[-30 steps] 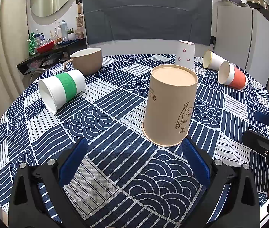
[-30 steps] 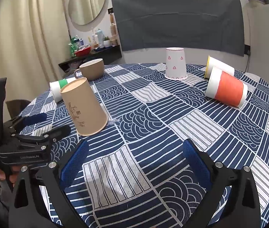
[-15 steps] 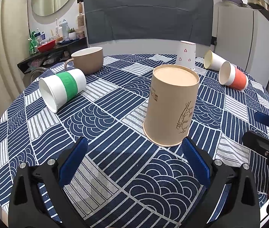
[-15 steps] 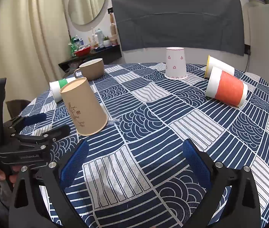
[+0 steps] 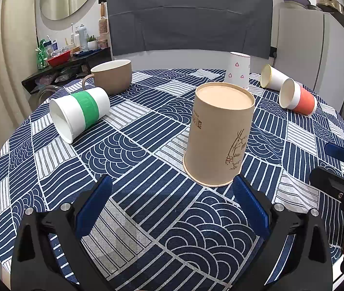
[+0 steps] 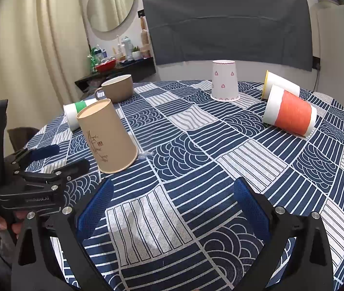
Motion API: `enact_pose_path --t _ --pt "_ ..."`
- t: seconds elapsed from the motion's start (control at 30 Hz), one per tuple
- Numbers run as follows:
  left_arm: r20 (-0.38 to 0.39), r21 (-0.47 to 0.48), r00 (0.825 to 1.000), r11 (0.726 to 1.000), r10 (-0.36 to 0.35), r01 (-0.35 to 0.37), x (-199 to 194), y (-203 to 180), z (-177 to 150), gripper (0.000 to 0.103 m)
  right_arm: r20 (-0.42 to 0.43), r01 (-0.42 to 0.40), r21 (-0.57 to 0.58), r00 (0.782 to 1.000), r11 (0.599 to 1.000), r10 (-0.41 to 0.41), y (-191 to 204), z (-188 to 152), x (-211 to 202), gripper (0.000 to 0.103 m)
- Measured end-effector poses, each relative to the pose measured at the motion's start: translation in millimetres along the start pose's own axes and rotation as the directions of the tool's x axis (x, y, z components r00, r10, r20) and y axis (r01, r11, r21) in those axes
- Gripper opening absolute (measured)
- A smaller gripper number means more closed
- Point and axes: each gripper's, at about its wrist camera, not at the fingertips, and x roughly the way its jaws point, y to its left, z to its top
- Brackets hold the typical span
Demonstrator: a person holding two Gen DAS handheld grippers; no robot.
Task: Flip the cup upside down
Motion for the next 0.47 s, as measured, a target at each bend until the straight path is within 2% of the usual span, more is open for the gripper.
enact_pose_path --t 0.47 --pt "-0.009 -0.019 1.0 1.0 0.001 -0.001 1.5 2.2 -0.4 0.097 -0.002 -0.001 0.001 1.0 1.0 0.001 -0.3 -0.2 0.3 0.095"
